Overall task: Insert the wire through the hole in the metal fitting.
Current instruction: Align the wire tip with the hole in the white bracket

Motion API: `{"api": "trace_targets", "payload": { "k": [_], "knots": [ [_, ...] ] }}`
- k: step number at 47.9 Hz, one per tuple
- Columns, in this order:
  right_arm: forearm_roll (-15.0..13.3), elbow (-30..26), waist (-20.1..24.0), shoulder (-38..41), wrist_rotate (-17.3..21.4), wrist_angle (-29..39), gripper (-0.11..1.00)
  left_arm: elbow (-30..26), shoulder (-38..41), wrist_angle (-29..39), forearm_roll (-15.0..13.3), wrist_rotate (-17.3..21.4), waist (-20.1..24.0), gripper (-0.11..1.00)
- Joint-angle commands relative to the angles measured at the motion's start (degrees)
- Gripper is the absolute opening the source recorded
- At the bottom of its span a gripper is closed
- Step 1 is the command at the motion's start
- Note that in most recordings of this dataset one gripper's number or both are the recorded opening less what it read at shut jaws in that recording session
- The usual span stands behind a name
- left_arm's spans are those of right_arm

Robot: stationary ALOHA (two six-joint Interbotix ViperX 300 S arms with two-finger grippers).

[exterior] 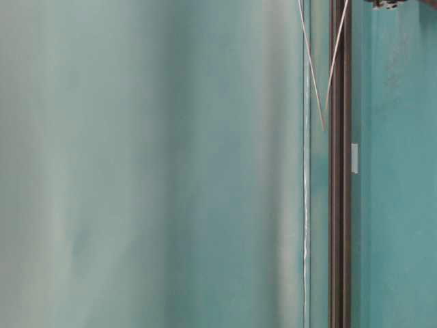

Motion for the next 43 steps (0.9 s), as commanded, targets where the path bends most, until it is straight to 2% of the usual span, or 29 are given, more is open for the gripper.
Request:
{"api": "trace_targets", "payload": {
  "k": [1, 43],
  "knots": [
    [0.4, -0.4, 0.4, -0.3, -0.1, -0.8, 0.0, -0.9, -0.3, -0.6, -0.2, -0.1, -0.3, 0.8],
    [0.4, -2.6, 1.2, 0.8, -1.3, -1.8, 0.0, -1.4, -0.7, -0.4, -0.2, -0.1, -0.3, 0.8]
  ]
}}
